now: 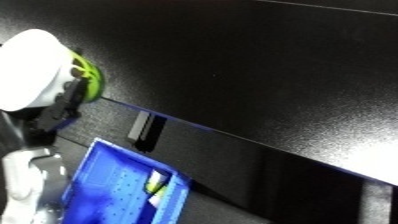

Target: Pick up the object and place it into the box

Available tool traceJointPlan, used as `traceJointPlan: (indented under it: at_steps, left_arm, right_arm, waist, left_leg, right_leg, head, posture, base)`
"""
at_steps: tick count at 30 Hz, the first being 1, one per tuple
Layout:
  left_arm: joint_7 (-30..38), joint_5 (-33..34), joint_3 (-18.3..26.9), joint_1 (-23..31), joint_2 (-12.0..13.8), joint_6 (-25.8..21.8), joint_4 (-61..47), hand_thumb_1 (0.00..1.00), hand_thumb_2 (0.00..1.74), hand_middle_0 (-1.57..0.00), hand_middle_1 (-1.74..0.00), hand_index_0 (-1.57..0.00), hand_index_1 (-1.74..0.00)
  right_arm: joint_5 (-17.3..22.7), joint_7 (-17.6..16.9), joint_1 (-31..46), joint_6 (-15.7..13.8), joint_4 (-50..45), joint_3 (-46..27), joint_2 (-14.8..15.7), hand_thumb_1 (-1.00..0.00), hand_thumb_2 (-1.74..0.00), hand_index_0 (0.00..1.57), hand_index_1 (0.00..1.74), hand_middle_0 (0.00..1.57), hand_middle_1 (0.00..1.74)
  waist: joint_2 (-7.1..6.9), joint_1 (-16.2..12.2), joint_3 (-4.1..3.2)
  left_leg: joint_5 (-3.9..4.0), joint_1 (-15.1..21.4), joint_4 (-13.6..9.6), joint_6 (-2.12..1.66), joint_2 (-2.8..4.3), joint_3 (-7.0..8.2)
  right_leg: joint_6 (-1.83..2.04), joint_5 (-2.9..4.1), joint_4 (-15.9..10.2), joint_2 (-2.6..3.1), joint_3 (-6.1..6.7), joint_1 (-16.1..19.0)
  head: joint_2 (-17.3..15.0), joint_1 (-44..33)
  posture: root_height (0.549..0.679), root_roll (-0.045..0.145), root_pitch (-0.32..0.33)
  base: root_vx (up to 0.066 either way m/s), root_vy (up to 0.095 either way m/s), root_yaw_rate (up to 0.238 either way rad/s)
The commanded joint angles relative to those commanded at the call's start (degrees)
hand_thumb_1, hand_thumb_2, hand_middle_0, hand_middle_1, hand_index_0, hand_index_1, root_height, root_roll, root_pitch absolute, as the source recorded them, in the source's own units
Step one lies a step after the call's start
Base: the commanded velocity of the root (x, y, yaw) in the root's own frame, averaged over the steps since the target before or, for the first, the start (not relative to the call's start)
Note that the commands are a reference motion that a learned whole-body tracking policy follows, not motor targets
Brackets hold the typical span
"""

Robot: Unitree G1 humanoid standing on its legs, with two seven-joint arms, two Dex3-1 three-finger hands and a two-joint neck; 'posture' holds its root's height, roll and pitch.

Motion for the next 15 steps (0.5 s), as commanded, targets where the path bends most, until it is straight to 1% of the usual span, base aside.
traceJointPlan:
  at_steps: [4, 7, 9, 12, 15]
  left_arm:
    - [5.7, 1.1, 3.0, 4.3, 0.9, -6.0, 7.5, 1.0, 1.74, -1.57, -1.74, -1.57, -1.74]
    - [8.7, -1.7, 4.3, 6.9, 1.4, -8.4, 13.8, 1.0, 1.74, -1.57, -1.74, -1.57, -1.74]
    - [9.1, -6.0, 4.9, 8.1, 1.7, -8.9, 18.6, 1.0, 1.74, -1.57, -1.74, -1.57, -1.74]
    - [8.3, -12.0, 5.6, 9.4, 2.8, -8.2, 25.8, 1.0, 1.74, -1.57, -1.74, -1.57, -1.74]
    - [7.6, -15.6, 6.1, 10.2, 3.9, -6.8, 32.5, 1.0, 1.74, -1.57, -1.74, -1.57, -1.74]
  right_arm:
    - [-0.1, -0.3, 0.3, 0.3, -0.4, 0.1, -0.3, 0.0, 0.0, 0.0, 0.0, 0.0, 0.0]
    - [-0.3, -0.7, 0.4, 0.7, -0.7, 0.1, -0.4, 0.0, 0.0, 0.0, 0.0, 0.0, 0.0]
    - [-0.4, -0.9, 0.2, 1.1, -0.7, 0.2, -0.6, 0.0, 0.0, 0.0, 0.0, 0.0, 0.0]
    - [-0.7, -0.9, 0.0, 1.5, -0.4, 0.4, -0.7, 0.0, 0.0, 0.0, 0.0, 0.0, 0.0]
    - [-1.0, -0.5, -0.3, 1.5, 0.2, 0.9, -0.8, 0.0, 0.0, 0.0, 0.0, 0.0, 0.0]
  waist:
    - [0.21, 0.1, 0.0]
    - [0.33, 0.1, 0.0]
    - [0.37, 0.0, 0.0]
    - [0.18, -0.2, 0.0]
    - [-0.37, -0.6, 0.0]
  left_leg:
    - [0.22, 0.1, -0.1, -0.07, 0.1, -0.03]
    - [0.37, 0.2, -0.1, -0.15, 0.15, -0.01]
    - [0.38, 0.2, 0.1, -0.12, 0.16, 0.06]
    - [0.19, 0.1, 0.7, 0.08, 0.27, 0.21]
    - [0.06, -0.1, 1.2, 0.25, 0.44, 0.34]
  right_leg:
    - [-0.27, -0.48, 0.1, 0.05, -0.06, 0.3]
    - [-0.39, -0.78, 0.1, 0.08, -0.05, 0.7]
    - [-0.48, -1.01, 0.0, 0.09, -0.04, 0.9]
    - [-0.55, -1.4, 0.2, 0.15, -0.1, 1.2]
    - [-0.64, -1.81, 0.2, 0.37, -0.25, 1.6]
  head:
    - [-0.4, -1.9]
    - [-0.9, -5.0]
    - [-1.2, -7.4]
    - [-2.0, -11.0]
    - [-2.9, -14.9]
  posture:
    - [0.61, 0.049, 0.004]
    - [0.61, 0.052, 0.001]
    - [0.609, 0.053, -0.002]
    - [0.608, 0.053, -0.005]
    - [0.607, 0.051, -0.008]
  base:
    - [0.0, 0.018, 0.025]
    - [0.007, 0.029, 0.028]
    - [0.01, 0.024, 0.027]
    - [0.012, 0.015, 0.004]
    - [0.02, 0.015, -0.029]
